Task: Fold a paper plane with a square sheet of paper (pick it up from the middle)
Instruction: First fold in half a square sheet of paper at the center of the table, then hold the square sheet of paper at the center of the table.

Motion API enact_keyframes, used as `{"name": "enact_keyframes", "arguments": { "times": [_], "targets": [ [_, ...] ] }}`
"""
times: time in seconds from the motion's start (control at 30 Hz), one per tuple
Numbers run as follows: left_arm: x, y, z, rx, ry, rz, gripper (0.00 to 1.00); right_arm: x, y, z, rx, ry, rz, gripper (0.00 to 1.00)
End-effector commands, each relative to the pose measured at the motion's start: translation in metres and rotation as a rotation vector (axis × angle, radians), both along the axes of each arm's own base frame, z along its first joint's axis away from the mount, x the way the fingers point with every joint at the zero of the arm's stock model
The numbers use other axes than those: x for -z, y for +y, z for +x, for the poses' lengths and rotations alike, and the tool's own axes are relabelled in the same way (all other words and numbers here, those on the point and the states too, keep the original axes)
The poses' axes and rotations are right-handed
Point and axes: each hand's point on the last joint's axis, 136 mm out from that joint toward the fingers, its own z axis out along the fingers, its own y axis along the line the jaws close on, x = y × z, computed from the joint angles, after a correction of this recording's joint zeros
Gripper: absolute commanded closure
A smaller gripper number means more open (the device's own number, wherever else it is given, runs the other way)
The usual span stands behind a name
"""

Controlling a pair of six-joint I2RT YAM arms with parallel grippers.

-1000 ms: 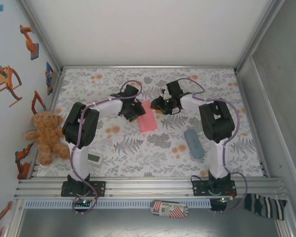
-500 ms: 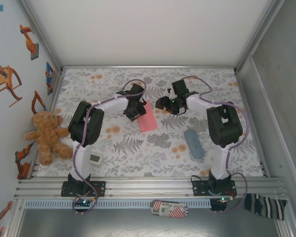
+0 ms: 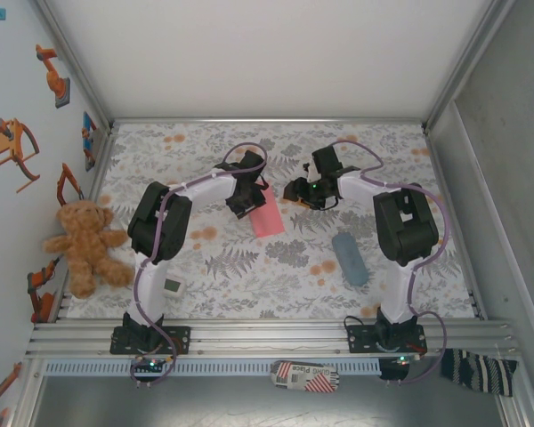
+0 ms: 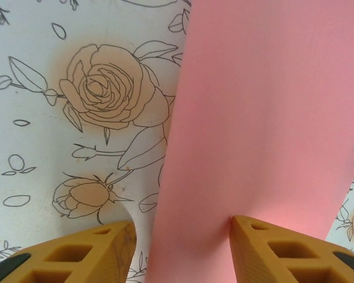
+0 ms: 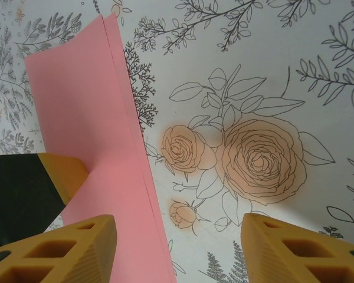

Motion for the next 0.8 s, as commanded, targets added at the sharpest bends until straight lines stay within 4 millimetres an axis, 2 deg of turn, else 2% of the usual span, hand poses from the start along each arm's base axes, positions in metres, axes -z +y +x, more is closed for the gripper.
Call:
{"name": "enact_keyframes", "arguments": {
  "times": [0.0, 0.33, 0.77],
  "targets": [
    [0.107, 0.041, -0.075, 0.013, 0.318, 0.187, 0.50, -0.013, -0.002, -0.001, -0.012, -0.018, 0.018, 0.44],
    [0.113, 0.037, -0.076, 0.122, 0.326, 0.177, 0.49, -0.010, -0.005, 0.004, -0.001, -0.006, 0.022, 0.47],
    [0.124, 0.037, -0.078, 0.095, 0.364, 0.183, 0.47, -0.007, -0.008, 0.004, 0.002, 0.004, 0.018, 0.47]
  ]
}}
